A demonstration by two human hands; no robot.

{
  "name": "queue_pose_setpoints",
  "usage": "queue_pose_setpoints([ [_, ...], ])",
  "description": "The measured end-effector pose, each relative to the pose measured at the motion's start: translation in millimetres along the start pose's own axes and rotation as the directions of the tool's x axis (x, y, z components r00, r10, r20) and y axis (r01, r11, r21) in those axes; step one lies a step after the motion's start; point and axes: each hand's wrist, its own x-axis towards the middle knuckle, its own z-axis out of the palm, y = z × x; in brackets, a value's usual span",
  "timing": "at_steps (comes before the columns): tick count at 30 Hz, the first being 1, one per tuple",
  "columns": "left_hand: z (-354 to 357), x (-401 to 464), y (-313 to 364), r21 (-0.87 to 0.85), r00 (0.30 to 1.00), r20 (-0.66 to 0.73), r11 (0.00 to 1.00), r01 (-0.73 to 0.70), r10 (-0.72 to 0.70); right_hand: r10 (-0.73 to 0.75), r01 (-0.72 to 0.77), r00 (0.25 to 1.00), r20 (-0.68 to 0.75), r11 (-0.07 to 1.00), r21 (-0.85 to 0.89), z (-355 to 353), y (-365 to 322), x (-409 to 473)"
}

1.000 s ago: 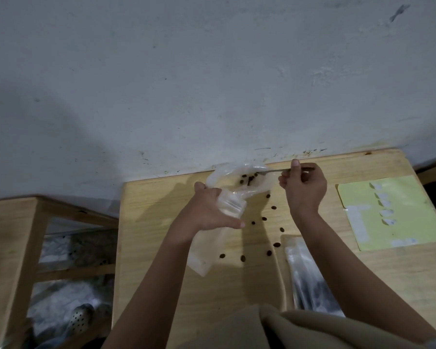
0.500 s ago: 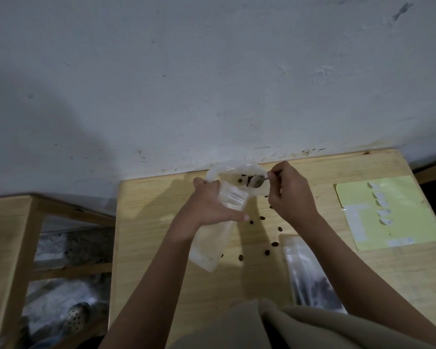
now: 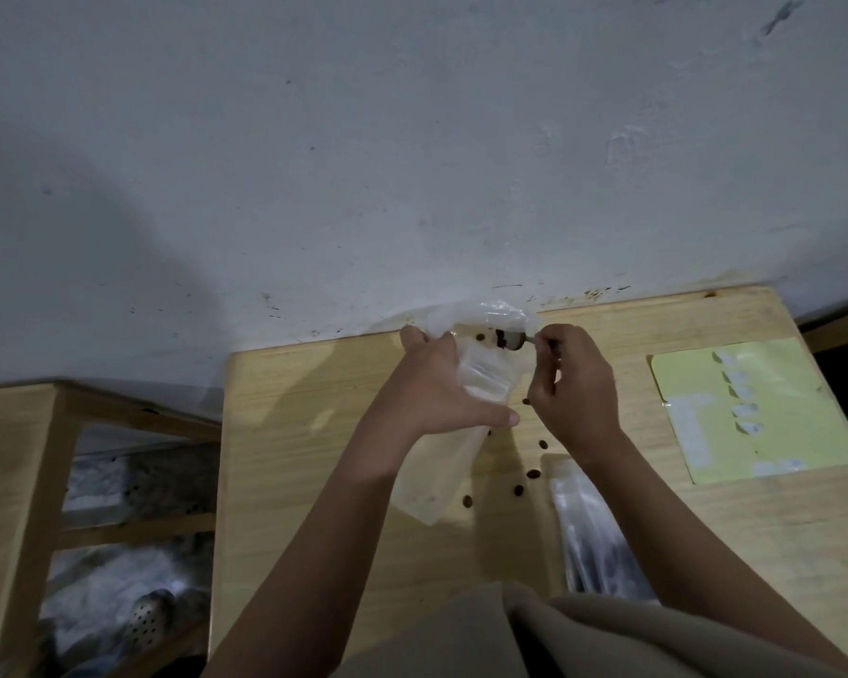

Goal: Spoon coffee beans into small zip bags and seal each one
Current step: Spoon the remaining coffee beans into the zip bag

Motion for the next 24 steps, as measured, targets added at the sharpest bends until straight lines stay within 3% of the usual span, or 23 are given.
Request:
queue_pose_setpoints([
  [3,1.2,-0.5,6.5,0.021,1.0,-0.002,1.0,-0.001,0.001,-0.119,0.12,0.993,0.019,0.989,-0.091,1.9,6.4,-5.5],
  [6,1.1,-1.6,9.2,0.026,1.0,0.005,1.0,-0.007,0.007,-0.119,0.121,0.992,0.031,0.989,-0.085,4.3,12.0,-9.7],
  [8,1.2,-2.4,8.7,0.027,1.0,-0.003,0.999,-0.02,0.02,-0.024,0.024,1.0,0.016,1.0,0.012,4.7,13.1,-12.7],
  [10,1.5,-3.1,8.0,0.03,1.0,-0.008,0.999,-0.028,0.028,0.175,-0.167,0.984,-0.042,0.974,0.15,4.1,10.3,-16.0],
  [12,1.5,-3.5,8.0,0.031,1.0,-0.003,0.999,-0.03,0.03,0.433,-0.399,0.898,-0.075,0.875,0.272,6.0,4.4,-19.5],
  [14,1.9,-3.3,8.2,0.027,1.0,0.011,0.999,-0.03,0.029,0.657,-0.598,0.753,-0.031,0.704,0.384,10.3,0.8,-22.8],
  [16,2.1,-3.1,8.1,0.023,0.999,0.022,0.999,-0.039,0.039,0.791,-0.708,0.611,0.035,0.526,0.472,13.8,0.9,-24.2],
  [20,2.9,-2.5,3.7,0.033,0.999,0.012,0.999,-0.033,0.032,0.901,-0.786,0.4,0.166,0.244,0.568,14.6,2.0,-22.8],
  [22,2.5,-1.8,0.7,0.038,1.0,0.007,0.999,-0.024,0.024,0.913,-0.788,0.349,0.21,0.165,0.593,13.6,1.3,-22.6],
  [24,1.4,-1.1,-2.0,0.043,1.0,0.001,0.999,-0.013,0.013,0.912,-0.783,0.345,0.223,0.148,0.604,12.6,0.0,-23.0],
])
